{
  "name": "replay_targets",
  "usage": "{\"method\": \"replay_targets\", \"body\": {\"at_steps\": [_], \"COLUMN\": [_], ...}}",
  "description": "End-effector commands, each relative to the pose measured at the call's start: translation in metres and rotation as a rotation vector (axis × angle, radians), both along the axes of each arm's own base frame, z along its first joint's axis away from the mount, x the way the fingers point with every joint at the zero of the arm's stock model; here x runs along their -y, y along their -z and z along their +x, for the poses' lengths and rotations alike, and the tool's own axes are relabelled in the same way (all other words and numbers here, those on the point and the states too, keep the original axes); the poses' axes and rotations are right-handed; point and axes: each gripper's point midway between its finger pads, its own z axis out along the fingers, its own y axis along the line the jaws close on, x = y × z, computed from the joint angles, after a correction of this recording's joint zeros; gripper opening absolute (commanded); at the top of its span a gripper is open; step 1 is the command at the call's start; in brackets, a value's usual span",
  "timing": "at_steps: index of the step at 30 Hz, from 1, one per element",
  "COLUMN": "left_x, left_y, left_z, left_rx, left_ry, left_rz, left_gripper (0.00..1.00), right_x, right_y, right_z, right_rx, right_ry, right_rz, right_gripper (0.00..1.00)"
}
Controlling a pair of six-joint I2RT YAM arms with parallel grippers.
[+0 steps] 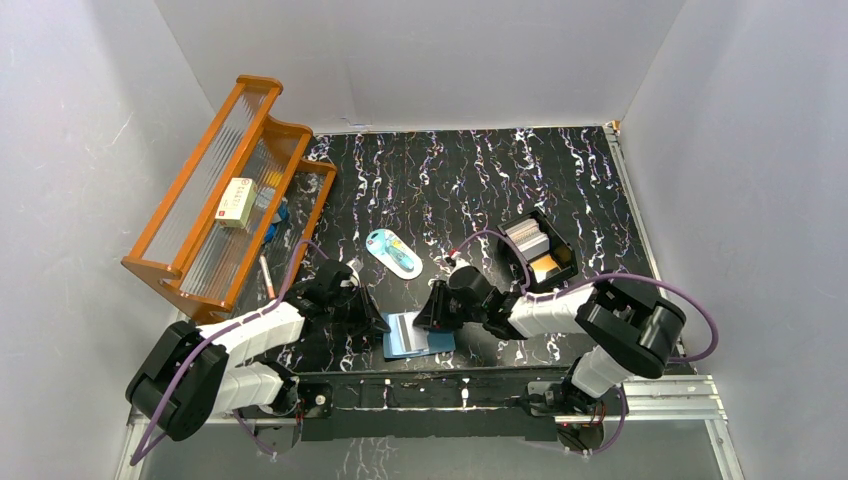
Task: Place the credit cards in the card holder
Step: Insert the credit card into the card holder.
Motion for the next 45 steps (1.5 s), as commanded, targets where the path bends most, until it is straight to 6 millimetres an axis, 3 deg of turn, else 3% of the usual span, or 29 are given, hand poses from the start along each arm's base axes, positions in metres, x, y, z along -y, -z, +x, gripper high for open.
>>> {"method": "replay_targets", "body": {"at_steps": [1,7,12,21,24,29,37,45], "left_x": [0.007,0.007,0.007,0.006,0.005,0.005,0.005,0.005], "left_y": [-0.013,-0.015,-0.017,-0.018,-0.017,-0.017,-0.018,-0.018], "left_z": [-0.002,0.0,0.001,0.002,0.001,0.001,0.002,0.002], "left_rx": [0.005,0.014,0.028,0.033,0.033,0.035,0.037,0.034], "left_ry": [0.02,0.014,0.006,-0.002,-0.001,-0.002,-0.004,-0.004], "left_rz": [-0.036,-0.039,-0.038,-0.036,-0.033,-0.033,-0.034,-0.035], "left_gripper": [0.0,0.0,0.0,0.0,0.0,0.0,0.0,0.0], "right_x": [-0.016,-0.023,-0.006,-0.009,-0.009,-0.006,-0.014,-0.033], "right_y": [-0.007,-0.009,-0.003,-0.006,-0.006,-0.016,-0.019,-0.029], "right_z": [-0.006,-0.008,-0.004,-0.007,-0.008,-0.004,-0.009,-0.019], "right_rx": [0.003,-0.04,-0.033,-0.051,-0.053,-0.028,-0.04,-0.066], "right_ry": [-0.051,-0.048,-0.017,-0.045,-0.044,-0.033,-0.056,-0.099], "right_rz": [0.024,0.037,-0.085,-0.106,-0.111,-0.118,-0.09,0.02], "right_gripper": [0.33,0.37,0.4,0.35,0.41,0.42,0.33,0.2]}}
